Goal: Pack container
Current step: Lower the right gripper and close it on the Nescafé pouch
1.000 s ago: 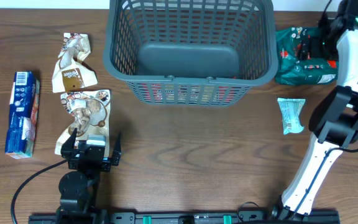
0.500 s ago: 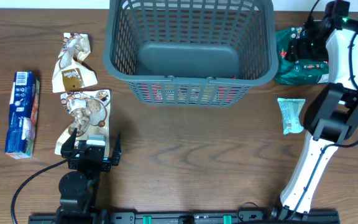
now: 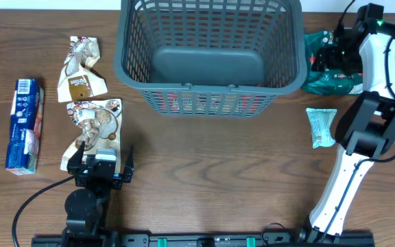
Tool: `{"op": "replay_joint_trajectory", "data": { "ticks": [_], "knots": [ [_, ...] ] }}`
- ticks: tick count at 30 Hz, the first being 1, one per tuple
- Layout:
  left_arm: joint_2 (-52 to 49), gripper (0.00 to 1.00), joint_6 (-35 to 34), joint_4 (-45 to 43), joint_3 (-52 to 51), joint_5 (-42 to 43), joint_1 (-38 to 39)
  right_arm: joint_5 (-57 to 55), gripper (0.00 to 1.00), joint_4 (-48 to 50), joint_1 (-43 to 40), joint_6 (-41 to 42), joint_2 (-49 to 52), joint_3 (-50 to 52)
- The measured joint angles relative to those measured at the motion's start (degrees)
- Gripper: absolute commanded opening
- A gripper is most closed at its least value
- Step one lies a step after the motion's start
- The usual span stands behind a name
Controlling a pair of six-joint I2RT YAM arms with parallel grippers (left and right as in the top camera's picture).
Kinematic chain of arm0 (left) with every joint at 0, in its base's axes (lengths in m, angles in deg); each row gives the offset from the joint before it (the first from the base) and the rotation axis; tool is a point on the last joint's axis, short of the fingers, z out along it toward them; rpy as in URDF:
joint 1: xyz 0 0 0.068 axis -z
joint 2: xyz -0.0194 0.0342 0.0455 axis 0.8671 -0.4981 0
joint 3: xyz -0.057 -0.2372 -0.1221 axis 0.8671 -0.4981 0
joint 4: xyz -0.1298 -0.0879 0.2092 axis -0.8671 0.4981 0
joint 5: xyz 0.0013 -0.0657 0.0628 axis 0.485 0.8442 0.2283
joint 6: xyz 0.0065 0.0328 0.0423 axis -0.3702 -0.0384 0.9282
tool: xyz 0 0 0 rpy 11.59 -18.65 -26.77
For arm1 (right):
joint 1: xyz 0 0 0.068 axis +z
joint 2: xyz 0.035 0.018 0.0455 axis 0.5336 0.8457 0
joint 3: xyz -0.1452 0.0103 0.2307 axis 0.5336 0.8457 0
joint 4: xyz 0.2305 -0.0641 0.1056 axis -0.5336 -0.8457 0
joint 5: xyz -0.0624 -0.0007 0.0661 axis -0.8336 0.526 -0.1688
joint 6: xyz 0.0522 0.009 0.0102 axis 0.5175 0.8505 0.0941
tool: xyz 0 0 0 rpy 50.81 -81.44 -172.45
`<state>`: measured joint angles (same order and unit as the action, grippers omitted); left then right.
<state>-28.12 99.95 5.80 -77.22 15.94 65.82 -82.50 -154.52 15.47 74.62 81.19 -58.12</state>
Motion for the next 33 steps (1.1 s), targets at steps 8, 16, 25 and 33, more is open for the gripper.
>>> {"op": "replay_joint_trajectory", "data": {
  "ticks": [8, 16, 25, 33],
  "knots": [
    [0.00, 0.99, 0.00, 0.00, 0.00, 0.00, -0.02, 0.28, 0.99, 4.11, -1.01, -0.04, -3.41, 8.46],
    [0.00, 0.99, -0.02, 0.00, 0.00, -0.02, -0.02, 0.17, 0.99, 7.21, -1.07, -0.07, -5.97, 13.90],
    [0.00, 0.99, -0.02, 0.02, 0.02, 0.00, -0.02, 0.31, 0.99, 7.23, -1.16, -0.02, -8.37, 18.71],
    [0.00, 0.99, 0.00, 0.02, 0.00, 0.00, 0.00, -0.22, 0.99, 4.52, -1.14, 0.90, -9.44, 20.33]
  ]
}}
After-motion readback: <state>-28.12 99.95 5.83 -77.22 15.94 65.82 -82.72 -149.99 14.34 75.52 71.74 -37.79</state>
